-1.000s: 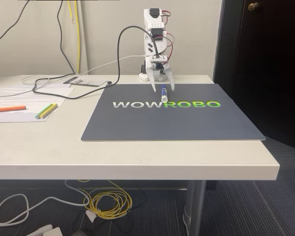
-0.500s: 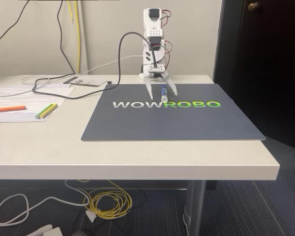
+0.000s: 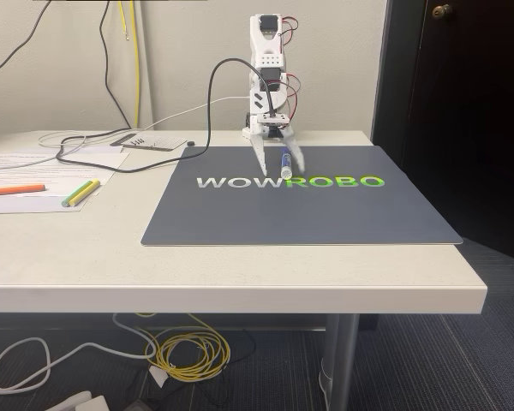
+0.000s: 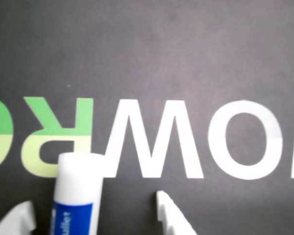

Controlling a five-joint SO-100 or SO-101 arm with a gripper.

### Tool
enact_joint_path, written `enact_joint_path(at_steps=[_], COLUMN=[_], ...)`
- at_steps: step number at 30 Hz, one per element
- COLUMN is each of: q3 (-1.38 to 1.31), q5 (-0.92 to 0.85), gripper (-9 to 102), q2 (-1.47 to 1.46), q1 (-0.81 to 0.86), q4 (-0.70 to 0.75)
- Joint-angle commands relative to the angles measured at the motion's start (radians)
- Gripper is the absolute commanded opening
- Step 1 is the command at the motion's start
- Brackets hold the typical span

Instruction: Pick up the blue marker.

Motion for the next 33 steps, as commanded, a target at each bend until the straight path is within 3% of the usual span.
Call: enact_joint_path(at_steps=[1, 4, 14, 21, 33], q3=[0.002, 0.002, 0.008, -0.009, -0.482], q5=[0.002, 0.006, 0.031, 0.169, 0.558], gripper=[20, 12, 5, 0, 0], q2=[-0.002, 0.0, 0.017, 0.178, 0.341], q1=[0.009, 0.006, 0.006, -0.02, -0.124], q4=[-0.014, -0.015, -0.015, 0.114, 0.736])
